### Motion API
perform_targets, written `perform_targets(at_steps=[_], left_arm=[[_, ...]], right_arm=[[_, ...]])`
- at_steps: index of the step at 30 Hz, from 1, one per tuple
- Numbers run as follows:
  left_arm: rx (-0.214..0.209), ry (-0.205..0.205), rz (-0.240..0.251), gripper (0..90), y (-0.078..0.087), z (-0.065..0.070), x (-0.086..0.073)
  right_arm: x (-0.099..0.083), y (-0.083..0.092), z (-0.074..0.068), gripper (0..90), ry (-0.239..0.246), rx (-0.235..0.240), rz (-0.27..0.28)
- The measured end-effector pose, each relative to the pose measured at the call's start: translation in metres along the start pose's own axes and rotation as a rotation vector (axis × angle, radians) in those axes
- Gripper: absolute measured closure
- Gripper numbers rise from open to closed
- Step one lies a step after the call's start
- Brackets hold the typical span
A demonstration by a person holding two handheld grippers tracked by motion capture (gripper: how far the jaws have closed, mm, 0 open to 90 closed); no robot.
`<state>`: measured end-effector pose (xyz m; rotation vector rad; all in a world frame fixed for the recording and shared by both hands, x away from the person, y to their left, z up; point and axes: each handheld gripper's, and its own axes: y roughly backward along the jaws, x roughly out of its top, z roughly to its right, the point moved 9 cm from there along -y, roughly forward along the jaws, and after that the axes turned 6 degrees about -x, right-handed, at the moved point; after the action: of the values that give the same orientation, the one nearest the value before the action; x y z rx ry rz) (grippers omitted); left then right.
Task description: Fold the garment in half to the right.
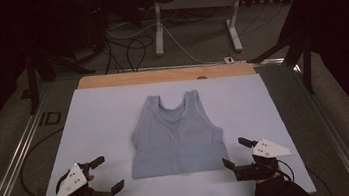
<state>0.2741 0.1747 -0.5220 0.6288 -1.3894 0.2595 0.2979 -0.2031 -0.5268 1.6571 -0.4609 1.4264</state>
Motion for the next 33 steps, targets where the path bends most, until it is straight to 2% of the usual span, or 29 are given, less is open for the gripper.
perform_targets(at_steps=[4,7,11,18,21,25,26,28,29,33], left_arm=[[-0.009,0.007,-0.004,0.0,0.0,0.0,0.011],[-0.01,0.008,-0.01,0.0,-0.001,-0.001,0.013],[-0.003,0.021,-0.044,0.0,-0.004,-0.004,0.022],[0.0,0.03,-0.059,0.0,-0.008,-0.006,0.031],[-0.006,0.022,-0.082,0.0,-0.012,-0.007,0.035],[-0.001,0.02,-0.092,0.0,-0.014,-0.007,0.037],[0.021,0.025,-0.106,0.0,-0.017,-0.01,0.039],[0.023,0.033,-0.113,0.0,-0.018,-0.011,0.039],[0.031,0.051,-0.118,0.0,-0.021,-0.012,0.04],[0.036,0.063,-0.135,0.0,-0.027,-0.014,0.04]], right_arm=[[0.013,0.0,0.0,8.5,0.022,-0.01,0.01],[0.018,-0.002,0.001,8.5,0.029,-0.012,0.013],[0.038,-0.007,0.004,8.6,0.058,-0.012,0.025],[0.061,-0.017,0.005,8.5,0.085,-0.008,0.05],[0.073,-0.026,0.003,8.5,0.088,0.007,0.064],[0.078,-0.031,0.002,8.5,0.094,0.012,0.064],[0.083,-0.039,-0.001,8.5,0.098,0.024,0.068],[0.085,-0.045,-0.004,8.6,0.096,0.031,0.064],[0.087,-0.048,-0.005,8.5,0.105,0.036,0.063],[0.093,-0.059,-0.012,8.5,0.107,0.06,0.06]])
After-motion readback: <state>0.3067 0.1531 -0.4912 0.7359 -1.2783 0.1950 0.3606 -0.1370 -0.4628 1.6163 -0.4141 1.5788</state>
